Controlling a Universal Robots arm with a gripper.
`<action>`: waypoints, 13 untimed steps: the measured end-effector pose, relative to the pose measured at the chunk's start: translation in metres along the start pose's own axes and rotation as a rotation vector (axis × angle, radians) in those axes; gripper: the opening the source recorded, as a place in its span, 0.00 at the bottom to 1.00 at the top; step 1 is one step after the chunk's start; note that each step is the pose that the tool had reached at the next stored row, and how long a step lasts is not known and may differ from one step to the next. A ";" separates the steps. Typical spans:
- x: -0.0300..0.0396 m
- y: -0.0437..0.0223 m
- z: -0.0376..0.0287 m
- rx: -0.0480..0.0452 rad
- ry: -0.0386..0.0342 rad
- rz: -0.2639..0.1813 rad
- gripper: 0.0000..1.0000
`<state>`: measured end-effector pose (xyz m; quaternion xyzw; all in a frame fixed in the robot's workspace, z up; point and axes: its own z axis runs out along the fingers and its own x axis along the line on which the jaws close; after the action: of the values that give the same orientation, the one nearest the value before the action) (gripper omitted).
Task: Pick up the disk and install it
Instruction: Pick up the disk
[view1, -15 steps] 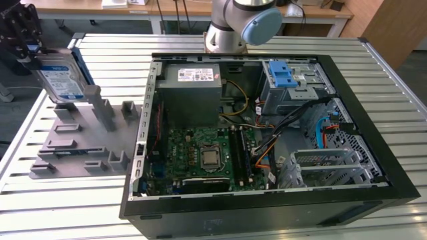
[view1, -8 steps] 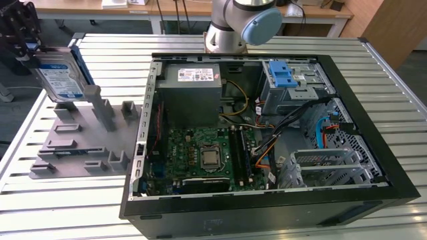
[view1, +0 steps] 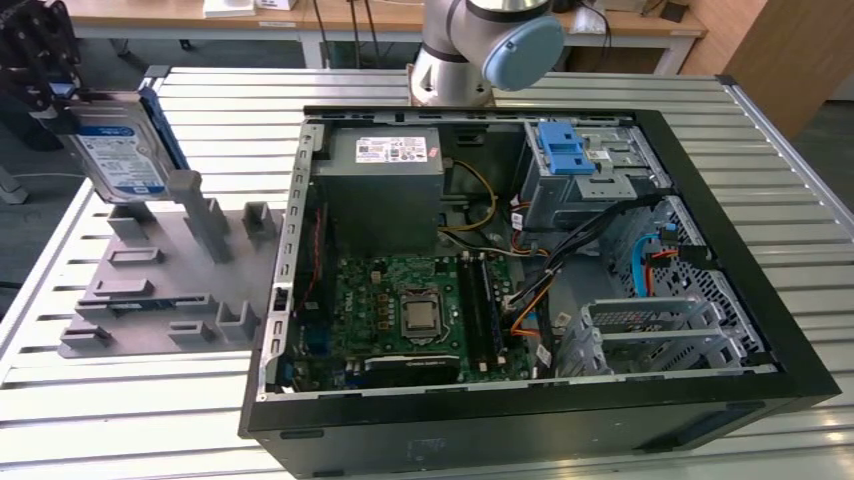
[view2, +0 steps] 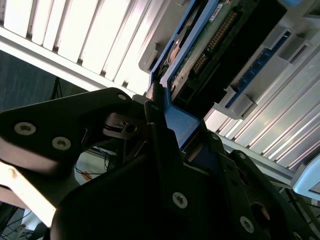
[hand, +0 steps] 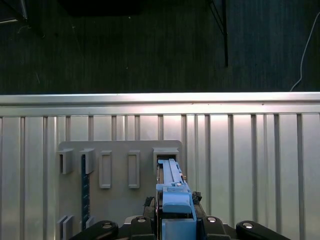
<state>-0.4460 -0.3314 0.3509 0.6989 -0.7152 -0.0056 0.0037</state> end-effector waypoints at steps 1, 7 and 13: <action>0.0000 0.0000 -0.0003 0.0001 0.0000 0.000 0.36; 0.0000 0.0001 -0.0024 0.0000 0.0001 0.000 0.36; 0.0000 0.0001 -0.0044 0.0000 0.0001 0.000 0.36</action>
<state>-0.4460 -0.3314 0.3552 0.6989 -0.7152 -0.0056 0.0037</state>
